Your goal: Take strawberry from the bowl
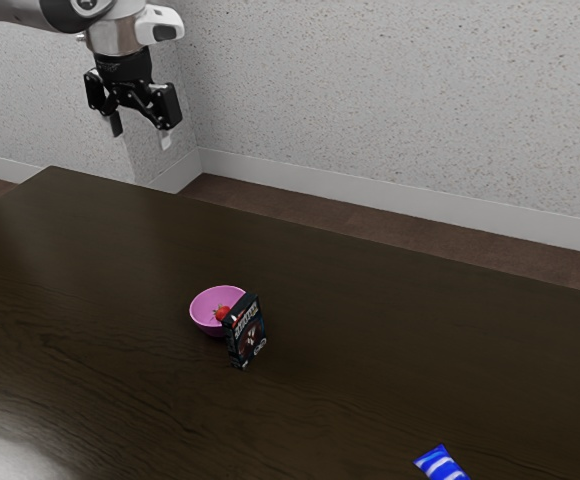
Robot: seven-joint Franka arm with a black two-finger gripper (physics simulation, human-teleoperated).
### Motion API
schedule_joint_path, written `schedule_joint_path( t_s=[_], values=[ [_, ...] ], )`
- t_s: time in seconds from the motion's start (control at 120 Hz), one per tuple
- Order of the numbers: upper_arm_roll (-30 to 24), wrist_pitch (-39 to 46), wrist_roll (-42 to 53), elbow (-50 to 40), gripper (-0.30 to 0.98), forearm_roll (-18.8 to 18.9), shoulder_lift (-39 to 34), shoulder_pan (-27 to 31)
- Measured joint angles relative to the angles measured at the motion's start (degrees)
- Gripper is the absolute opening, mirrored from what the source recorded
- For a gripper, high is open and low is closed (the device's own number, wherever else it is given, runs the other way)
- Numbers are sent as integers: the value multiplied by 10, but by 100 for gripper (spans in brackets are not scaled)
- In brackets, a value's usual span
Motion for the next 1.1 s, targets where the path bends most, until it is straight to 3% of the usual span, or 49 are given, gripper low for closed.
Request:
schedule_joint_path(
  t_s=[0.242, 0.4, 0.5, 0.633, 0.733, 0.817, 1.1],
  values=[
    [-10, 0, -3, 10, 69, -5, -3, 5],
    [-24, -17, -14, 12, 69, -6, -20, -79],
    [-18, -25, 44, -18, 68, 6, -11, -109],
    [18, 94, 164, -166, 68, 19, 38, -128],
    [40, 172, 240, -193, 69, 8, 85, -97],
    [66, 232, 302, -226, 69, -24, 97, -79],
    [89, 342, 464, -272, 67, -68, 137, -75]
  ],
)
